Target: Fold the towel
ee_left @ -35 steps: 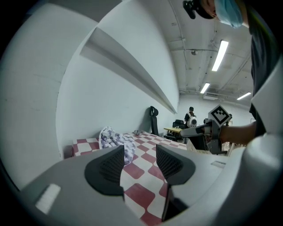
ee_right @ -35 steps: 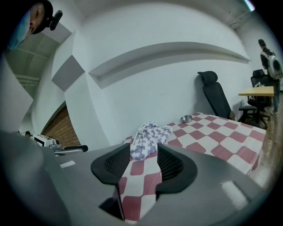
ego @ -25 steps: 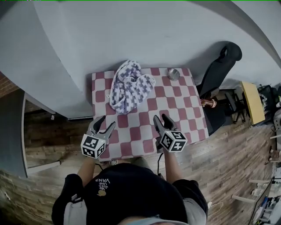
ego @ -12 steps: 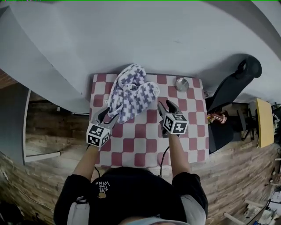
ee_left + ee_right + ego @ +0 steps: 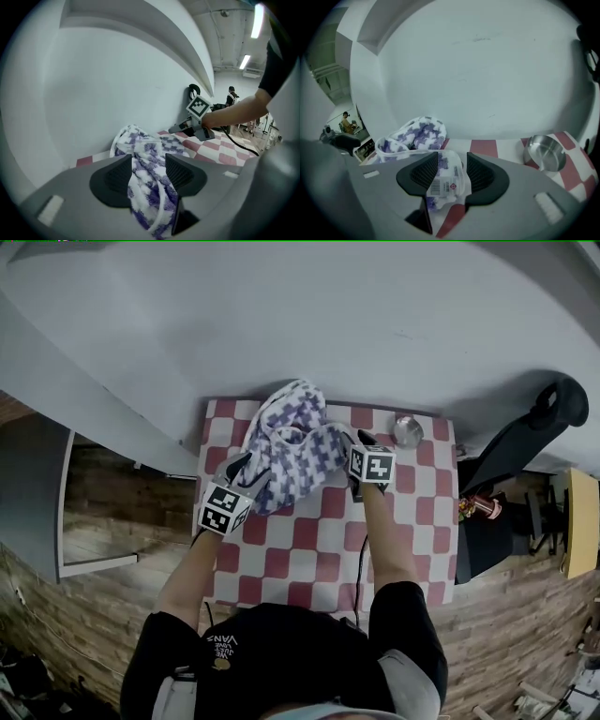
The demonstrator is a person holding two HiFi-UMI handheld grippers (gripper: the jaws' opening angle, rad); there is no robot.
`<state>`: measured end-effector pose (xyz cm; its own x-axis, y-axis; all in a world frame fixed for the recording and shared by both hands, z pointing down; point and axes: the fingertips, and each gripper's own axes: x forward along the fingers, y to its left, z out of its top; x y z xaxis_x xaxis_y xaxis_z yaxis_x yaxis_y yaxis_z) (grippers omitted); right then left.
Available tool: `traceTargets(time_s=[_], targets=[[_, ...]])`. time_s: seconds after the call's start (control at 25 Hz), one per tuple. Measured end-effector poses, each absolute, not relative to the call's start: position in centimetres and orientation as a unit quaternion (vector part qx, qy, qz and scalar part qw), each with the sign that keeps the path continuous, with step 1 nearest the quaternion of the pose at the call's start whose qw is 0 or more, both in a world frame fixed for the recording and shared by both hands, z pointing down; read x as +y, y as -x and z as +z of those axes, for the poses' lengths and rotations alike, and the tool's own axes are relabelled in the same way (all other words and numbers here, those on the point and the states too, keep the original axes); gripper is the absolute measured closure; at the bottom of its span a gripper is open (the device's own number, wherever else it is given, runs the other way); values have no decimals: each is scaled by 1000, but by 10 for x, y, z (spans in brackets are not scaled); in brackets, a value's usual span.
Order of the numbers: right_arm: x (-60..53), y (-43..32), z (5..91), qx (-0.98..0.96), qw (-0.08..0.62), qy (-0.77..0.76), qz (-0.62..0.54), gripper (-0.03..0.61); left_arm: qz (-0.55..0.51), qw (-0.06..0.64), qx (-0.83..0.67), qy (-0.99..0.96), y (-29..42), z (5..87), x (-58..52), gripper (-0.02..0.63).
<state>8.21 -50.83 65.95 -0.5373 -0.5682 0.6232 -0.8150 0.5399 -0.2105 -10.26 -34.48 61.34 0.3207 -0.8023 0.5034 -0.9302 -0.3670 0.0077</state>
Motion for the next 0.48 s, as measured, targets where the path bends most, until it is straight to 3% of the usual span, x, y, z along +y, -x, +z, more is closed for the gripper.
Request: traceTargets(time_s=[0.24, 0.36, 0.48], targets=[[-522, -67, 686, -834, 321, -383, 236, 397, 235, 168, -519, -804, 97, 624, -338, 403], [-510, -64, 676, -846, 326, -363, 216, 546, 242, 170, -504, -812, 91, 628, -336, 388], [-488, -60, 643, -876, 286, -338, 191, 551, 257, 157, -488, -819, 88, 630, -337, 377]])
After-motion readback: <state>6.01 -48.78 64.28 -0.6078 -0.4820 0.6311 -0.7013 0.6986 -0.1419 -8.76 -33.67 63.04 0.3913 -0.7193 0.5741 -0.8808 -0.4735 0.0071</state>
